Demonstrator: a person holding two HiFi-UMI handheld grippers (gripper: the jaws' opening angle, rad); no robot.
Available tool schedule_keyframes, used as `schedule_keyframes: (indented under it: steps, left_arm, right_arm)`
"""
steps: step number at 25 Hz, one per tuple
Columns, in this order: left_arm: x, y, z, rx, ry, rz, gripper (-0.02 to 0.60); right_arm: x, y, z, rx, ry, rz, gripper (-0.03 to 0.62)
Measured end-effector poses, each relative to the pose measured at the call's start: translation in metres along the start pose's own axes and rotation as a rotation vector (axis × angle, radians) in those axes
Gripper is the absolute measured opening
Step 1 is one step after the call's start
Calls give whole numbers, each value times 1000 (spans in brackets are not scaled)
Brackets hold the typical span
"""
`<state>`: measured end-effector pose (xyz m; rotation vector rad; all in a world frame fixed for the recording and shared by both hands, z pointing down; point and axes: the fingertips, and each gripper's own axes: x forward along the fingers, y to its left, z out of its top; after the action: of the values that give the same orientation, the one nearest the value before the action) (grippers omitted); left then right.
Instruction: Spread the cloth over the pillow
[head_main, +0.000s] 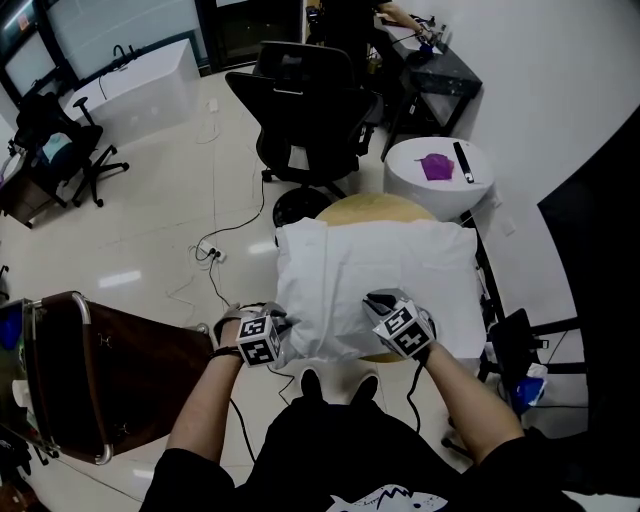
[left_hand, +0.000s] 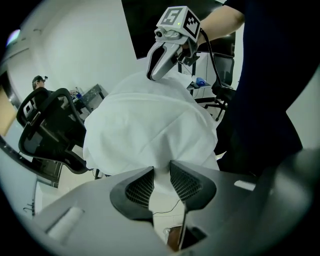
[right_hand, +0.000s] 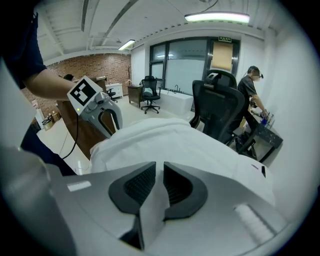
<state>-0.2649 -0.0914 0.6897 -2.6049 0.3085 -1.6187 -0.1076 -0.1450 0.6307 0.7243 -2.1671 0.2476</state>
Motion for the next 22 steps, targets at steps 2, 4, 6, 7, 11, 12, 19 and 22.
schedule_keyframes:
  steps: [2,4,6,7,11,12,19,22]
  left_arm:
    - [-6,-1,-2,-8,-6,20,73]
    - [-15,-2,-4,-24,-13,42,55]
    - [-23,-4,-9,-38,-11,61,43]
    - [-27,-6,-12,-42,-7,69,32]
    - [-40,-16,-20,-55,8,94,0]
    - [-42,-19,-22,-59,15,99,0]
    - [-58,-48,-46,-194,20,123,0]
    - [-59,-64,-54,-255,14,117,0]
  right_arm:
    - [3,-1,-2,-5,7,-2,57]
    - [3,-1,-3,-4,9,0,57]
    - [4,-1,-3,-7,9,0,57]
    - [5,-2,-4,-8,8,1,57]
    - [8,-2,-7,-1,12,3,57]
    - [8,-2,-7,-4,14,3,58]
    - [10,-4,-7,-24,18,7,57]
    - [12,-3,-8,-23,21,19,57]
